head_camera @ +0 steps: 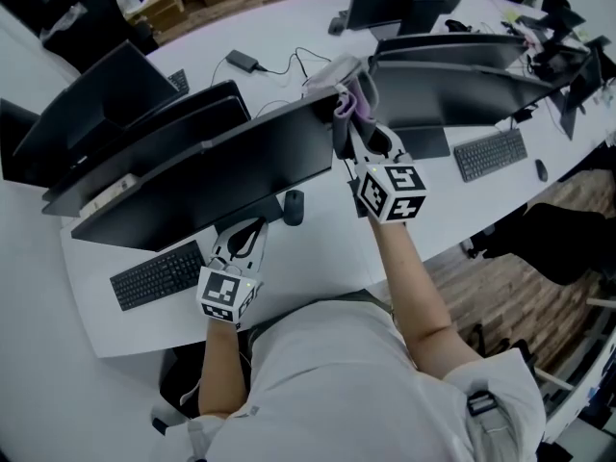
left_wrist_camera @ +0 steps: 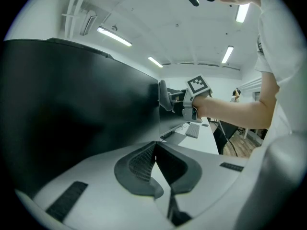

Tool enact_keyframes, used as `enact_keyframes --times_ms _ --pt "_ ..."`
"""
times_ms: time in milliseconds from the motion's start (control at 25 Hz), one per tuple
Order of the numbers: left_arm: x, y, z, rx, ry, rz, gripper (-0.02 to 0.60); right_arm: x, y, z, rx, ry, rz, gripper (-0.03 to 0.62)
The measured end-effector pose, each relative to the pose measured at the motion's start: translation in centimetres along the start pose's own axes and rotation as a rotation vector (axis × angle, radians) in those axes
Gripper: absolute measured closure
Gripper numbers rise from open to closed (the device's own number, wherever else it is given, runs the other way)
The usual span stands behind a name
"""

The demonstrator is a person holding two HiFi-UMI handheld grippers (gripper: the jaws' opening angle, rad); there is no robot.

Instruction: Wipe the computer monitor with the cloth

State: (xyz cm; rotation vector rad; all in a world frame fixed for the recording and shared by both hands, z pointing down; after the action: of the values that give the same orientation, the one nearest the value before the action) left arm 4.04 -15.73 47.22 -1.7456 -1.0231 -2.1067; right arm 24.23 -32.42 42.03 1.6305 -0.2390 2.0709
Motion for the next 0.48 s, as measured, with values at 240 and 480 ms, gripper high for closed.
enact_keyframes --times_ms 240,480 --pt "1.2 0.1 0.2 -0.011 -0.017 -0.021 0.58 3.1 0.3 0.8 -0.002 0.019 -0.048 0.52" --pt "2.0 0.5 0.2 -0.017 -0.027 -0.042 0.58 6.1 0.6 1.6 -0.003 0.029 -0.099 0.52"
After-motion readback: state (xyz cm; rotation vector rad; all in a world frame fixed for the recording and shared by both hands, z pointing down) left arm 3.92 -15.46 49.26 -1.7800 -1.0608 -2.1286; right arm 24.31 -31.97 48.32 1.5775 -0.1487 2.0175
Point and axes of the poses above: the fingertips, and each gripper's own axes: y forward along the fingers, z to its right, x out of its underside, the point moved 3 cm from there along -y, backward along the fingers, and after that the axes turned 4 degrees about y, right-handed, at the moved point
